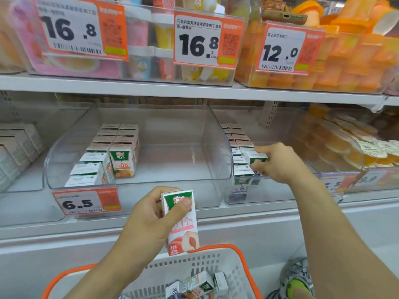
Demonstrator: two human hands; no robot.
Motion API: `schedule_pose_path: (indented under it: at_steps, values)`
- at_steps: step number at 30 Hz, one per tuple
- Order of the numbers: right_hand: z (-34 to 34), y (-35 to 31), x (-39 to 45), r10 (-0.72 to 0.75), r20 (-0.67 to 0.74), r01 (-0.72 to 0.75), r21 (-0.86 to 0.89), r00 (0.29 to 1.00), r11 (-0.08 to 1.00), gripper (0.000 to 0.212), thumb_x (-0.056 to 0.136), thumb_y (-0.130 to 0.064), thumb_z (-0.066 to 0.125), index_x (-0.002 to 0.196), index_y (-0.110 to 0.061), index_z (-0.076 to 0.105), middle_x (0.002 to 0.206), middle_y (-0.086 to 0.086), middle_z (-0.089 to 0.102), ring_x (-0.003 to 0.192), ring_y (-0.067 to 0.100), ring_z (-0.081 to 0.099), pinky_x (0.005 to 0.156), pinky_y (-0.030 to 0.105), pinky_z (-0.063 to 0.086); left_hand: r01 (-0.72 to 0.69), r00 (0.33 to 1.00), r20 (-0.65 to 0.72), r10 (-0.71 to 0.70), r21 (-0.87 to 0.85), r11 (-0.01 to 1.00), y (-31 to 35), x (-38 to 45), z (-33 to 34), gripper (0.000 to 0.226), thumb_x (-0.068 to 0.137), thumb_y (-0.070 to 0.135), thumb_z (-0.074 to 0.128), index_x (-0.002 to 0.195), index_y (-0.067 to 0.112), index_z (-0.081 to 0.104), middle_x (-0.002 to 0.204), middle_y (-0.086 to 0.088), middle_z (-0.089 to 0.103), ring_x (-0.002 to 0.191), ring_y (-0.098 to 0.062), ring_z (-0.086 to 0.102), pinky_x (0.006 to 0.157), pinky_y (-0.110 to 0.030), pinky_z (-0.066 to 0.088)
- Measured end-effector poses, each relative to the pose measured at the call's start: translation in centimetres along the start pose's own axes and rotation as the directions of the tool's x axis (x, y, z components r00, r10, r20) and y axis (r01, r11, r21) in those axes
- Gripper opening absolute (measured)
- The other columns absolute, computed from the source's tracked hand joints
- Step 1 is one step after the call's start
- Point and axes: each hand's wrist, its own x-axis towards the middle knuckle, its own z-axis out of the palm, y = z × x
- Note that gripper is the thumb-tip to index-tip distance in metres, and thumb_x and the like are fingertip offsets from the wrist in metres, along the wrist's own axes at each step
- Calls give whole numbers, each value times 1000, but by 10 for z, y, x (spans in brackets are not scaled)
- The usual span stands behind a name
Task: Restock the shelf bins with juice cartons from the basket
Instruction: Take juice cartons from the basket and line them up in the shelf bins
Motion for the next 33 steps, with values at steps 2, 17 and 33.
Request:
schedule_pose_path:
  at_steps: [2, 17, 33]
  values:
    - [-1, 0, -1, -16, 21, 17, -39, 1000, 999, 54, 87, -28, 76, 138, -19, 59, 138, 11, 60, 122, 31, 59, 102, 36, 46, 0, 1000, -5, 0, 2, 1000, 0, -2, 0, 42, 67, 48, 73, 101, 23, 68, 96, -5, 77, 83, -23, 75, 65, -32, 62]
    - [-4, -33, -43, -163, -394, 172, -13, 905, 985, 20, 94, -20, 60, 112, -19, 71, 107, 2, 72, 99, 20, 65, 92, 36, 53, -32, 997, -71, 29, -37, 999, 17, -16, -26, 49, 57, 39, 83, 104, 27, 73, 98, -3, 77, 90, -20, 74, 68, -26, 58]
    - [92, -223, -164, -651, 110, 401, 707, 751, 582, 39, 74, -17, 87, 104, -29, 66, 95, -2, 71, 63, 22, 70, 66, 44, 61, -303, 907, -244, 343, 188, 934, 59, -77, -137, 32, 78, 38, 71, 108, 25, 73, 101, 2, 76, 97, -19, 70, 76, -26, 57]
